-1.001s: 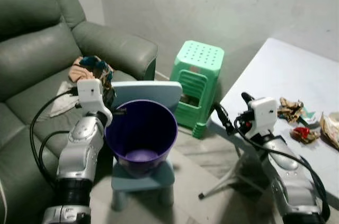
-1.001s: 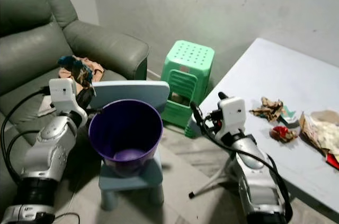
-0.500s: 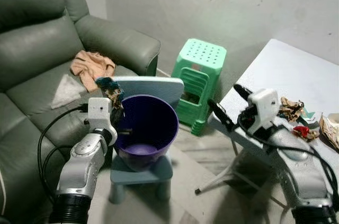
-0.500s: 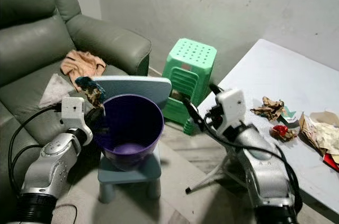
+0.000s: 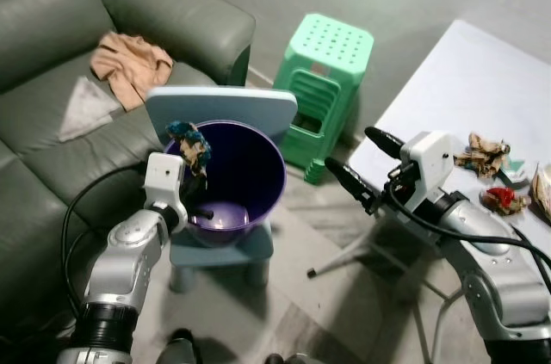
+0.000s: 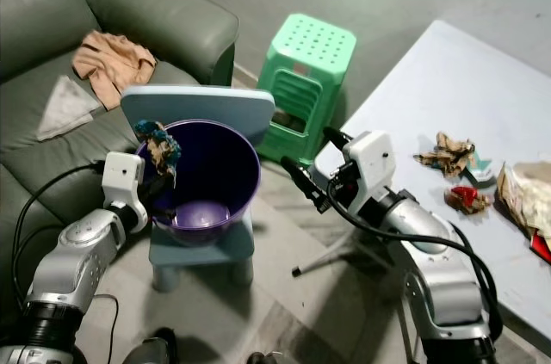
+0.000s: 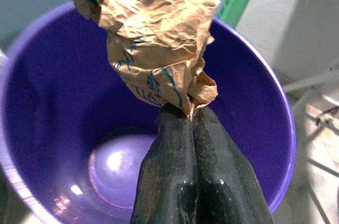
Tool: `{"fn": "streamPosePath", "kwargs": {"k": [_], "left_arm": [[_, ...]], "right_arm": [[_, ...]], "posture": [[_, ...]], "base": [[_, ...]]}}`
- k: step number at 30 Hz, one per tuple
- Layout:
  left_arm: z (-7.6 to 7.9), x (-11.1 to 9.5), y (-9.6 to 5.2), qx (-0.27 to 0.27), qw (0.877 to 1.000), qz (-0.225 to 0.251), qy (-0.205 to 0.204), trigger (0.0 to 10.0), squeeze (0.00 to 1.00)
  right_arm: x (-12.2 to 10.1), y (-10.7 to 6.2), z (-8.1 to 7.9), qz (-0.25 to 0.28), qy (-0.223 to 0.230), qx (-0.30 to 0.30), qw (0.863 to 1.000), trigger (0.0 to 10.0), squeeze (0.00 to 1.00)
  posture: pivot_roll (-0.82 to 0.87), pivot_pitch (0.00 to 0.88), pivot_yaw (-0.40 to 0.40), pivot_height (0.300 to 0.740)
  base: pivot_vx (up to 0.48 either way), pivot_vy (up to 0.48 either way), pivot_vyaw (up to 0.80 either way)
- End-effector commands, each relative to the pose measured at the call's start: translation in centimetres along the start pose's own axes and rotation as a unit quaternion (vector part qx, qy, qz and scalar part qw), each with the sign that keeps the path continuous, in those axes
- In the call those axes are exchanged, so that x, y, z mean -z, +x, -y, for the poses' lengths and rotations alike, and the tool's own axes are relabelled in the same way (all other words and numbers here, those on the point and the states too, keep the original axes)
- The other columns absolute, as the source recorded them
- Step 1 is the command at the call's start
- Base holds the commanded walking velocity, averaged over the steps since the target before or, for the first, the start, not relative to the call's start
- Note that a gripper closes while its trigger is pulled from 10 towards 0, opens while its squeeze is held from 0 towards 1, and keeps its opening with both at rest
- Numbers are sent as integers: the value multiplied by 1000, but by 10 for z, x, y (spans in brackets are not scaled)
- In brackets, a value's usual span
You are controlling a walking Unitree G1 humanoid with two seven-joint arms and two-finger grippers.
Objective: Picking trash to rubbish bin
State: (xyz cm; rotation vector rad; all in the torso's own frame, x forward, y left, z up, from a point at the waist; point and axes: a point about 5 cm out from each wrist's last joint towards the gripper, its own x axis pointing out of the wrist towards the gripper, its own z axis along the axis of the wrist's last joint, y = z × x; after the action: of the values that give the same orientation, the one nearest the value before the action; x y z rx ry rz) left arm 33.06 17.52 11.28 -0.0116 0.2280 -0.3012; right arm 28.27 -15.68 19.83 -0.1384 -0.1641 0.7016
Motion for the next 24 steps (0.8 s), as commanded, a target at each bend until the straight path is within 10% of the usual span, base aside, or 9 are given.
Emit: {"fn": "streamPosePath", "kwargs": {"k": [1,12,13,24], "left_arm": [[3,4,5,14,1000,-10,13,10000,0],[-12,-4,26,3,1000,-13,6,10000,0],[-14,-7,27,1,1000,-9,0,10000,1000],[-22,-23,35,1,1000,15,3,10000,1000]], "right_arm": [[-3,-3,-4,-8,0,-19,1000,10000,0],[-11,-11,-21,-25,17,-58,998,10000,0],[-11,-11,-23,-25,18,-60,998,10000,0],[-15,-17,-27,-34,28,-58,997,10000,0]], "posture": [[-84,365,-201,740],[-119,418,-218,740],[-123,421,-221,740],[-134,427,-220,740]], "base": [[0,0,0],[0,0,0],[0,0,0],[0,0,0]]}}
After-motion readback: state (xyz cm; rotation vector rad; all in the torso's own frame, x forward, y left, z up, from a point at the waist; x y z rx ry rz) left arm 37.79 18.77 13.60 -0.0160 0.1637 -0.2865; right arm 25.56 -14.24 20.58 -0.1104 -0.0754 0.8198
